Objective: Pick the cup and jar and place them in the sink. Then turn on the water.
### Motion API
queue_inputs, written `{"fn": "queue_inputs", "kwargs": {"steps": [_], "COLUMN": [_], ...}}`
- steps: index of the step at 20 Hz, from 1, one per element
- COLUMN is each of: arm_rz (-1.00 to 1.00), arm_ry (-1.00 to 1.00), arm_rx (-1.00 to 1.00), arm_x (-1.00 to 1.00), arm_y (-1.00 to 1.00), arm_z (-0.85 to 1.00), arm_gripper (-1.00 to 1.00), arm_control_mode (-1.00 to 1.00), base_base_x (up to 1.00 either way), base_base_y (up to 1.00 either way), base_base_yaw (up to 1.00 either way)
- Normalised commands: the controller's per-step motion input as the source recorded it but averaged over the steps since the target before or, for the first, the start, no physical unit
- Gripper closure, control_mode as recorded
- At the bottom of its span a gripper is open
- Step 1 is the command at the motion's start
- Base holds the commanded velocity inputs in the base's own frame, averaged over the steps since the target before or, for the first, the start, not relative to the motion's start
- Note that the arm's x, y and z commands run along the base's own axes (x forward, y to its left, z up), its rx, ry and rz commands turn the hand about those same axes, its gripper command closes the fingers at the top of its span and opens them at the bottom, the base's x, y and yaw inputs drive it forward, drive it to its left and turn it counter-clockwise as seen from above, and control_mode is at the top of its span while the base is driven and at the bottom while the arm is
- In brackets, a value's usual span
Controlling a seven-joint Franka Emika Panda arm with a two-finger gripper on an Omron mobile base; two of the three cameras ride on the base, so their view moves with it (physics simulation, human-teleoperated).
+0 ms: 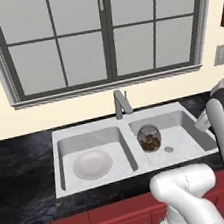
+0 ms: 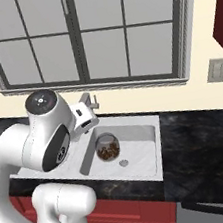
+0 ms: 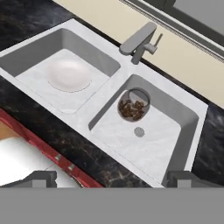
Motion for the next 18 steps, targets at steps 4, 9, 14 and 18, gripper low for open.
{"fn": "queue_inputs", "kwargs": {"steps": [4,9,14,18], "arm_rz": [0.00,0.00,0.00,0.00], "arm_ry": [0.00,0.00,0.00,0.00], "arm_rx": [0.00,0.00,0.00,0.00], "arm_x": [0.00,0.00,0.00,0.00], "arm_y": [0.00,0.00,0.00,0.00], "arm_z": [0.00,0.00,0.00,0.00], "arm_gripper": [-1.00,-1.00,-1.00,-1.00], "arm_control_mode": [1.00,1.00,1.00,1.00], "base_base_x": [-0.63,-0.78,-0.43,-0.04], "base_base_y": [0.09,0.25,0.52,0.72], "base_base_yaw": [0.04,0.14,0.27,0.45]}}
